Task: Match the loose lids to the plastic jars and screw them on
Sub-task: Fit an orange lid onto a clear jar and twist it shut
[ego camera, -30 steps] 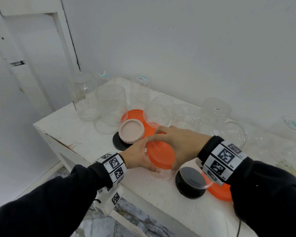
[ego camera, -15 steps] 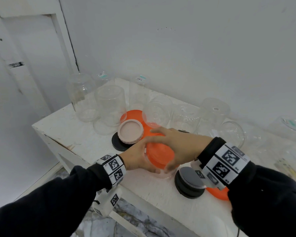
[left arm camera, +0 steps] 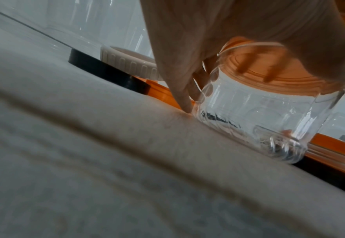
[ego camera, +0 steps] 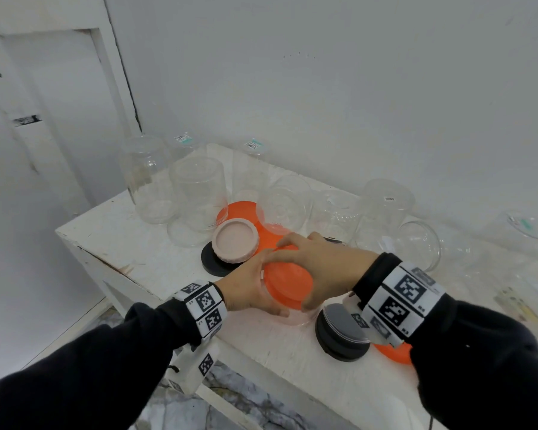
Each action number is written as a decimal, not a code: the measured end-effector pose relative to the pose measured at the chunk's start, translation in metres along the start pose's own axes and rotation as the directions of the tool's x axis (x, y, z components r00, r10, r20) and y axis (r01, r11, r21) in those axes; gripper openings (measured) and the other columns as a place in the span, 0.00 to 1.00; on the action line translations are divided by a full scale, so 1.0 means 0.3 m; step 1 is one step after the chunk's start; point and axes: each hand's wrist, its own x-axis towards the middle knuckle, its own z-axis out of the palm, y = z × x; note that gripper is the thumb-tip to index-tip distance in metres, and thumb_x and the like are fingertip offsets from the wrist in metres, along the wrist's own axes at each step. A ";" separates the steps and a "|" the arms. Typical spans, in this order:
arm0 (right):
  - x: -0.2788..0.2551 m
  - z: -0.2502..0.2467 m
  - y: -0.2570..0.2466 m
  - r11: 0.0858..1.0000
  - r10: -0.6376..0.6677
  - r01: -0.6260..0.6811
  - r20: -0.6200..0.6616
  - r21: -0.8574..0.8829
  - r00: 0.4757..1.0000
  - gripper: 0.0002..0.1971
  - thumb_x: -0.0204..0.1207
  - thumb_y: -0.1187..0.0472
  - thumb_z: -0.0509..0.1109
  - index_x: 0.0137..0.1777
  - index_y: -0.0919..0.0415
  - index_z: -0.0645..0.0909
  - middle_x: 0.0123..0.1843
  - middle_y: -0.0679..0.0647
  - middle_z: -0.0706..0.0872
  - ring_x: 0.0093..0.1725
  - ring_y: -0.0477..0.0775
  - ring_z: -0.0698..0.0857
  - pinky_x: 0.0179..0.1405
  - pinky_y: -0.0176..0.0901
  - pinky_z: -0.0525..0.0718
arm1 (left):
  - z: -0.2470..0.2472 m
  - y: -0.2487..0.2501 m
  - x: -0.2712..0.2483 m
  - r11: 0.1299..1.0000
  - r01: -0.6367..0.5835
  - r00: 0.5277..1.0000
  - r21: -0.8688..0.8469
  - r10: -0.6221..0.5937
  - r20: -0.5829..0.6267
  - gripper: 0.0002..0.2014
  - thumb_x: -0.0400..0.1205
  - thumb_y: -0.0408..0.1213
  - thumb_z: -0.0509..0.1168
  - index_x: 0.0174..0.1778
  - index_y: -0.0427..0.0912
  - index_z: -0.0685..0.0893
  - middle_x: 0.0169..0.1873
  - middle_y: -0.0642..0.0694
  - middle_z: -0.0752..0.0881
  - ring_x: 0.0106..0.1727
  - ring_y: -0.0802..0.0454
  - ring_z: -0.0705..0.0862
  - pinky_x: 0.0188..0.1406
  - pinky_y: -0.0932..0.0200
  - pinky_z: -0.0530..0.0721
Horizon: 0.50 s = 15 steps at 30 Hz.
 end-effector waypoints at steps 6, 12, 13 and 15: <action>0.004 0.003 -0.019 0.992 0.110 -0.113 -0.040 -0.058 0.993 0.48 0.64 0.35 0.74 0.80 0.40 0.51 0.77 0.54 0.60 0.70 0.62 0.69 0.62 0.54 0.76 | 0.002 0.009 -0.001 1.000 -0.009 1.000 0.027 0.009 -0.012 0.54 0.51 0.48 0.83 0.71 0.52 0.62 0.62 0.65 0.71 0.65 0.68 0.72 0.60 0.78 0.71; 0.003 -0.001 -0.012 0.999 0.051 -0.051 -0.026 0.005 0.998 0.44 0.63 0.43 0.78 0.76 0.33 0.56 0.72 0.48 0.62 0.64 0.56 0.68 0.54 0.47 0.76 | 0.005 -0.004 0.000 1.000 0.007 1.000 -0.014 -0.007 -0.012 0.51 0.48 0.51 0.81 0.69 0.55 0.65 0.65 0.61 0.72 0.69 0.63 0.72 0.69 0.64 0.72; 0.005 0.005 -0.019 0.996 0.090 -0.091 -0.068 -0.013 0.994 0.43 0.63 0.38 0.75 0.76 0.36 0.57 0.70 0.50 0.65 0.63 0.57 0.70 0.53 0.47 0.76 | 0.005 -0.006 0.001 1.000 0.012 1.000 -0.014 -0.012 -0.012 0.53 0.49 0.51 0.81 0.71 0.54 0.65 0.65 0.61 0.73 0.69 0.63 0.72 0.69 0.64 0.72; 0.009 0.013 -0.020 0.986 0.148 -0.154 -0.102 -0.057 0.984 0.45 0.63 0.31 0.71 0.78 0.43 0.58 0.69 0.53 0.67 0.63 0.60 0.73 0.55 0.49 0.77 | 0.004 -0.008 0.003 1.000 0.015 1.000 -0.018 -0.016 -0.010 0.55 0.49 0.50 0.82 0.73 0.50 0.64 0.65 0.58 0.75 0.68 0.61 0.74 0.69 0.60 0.74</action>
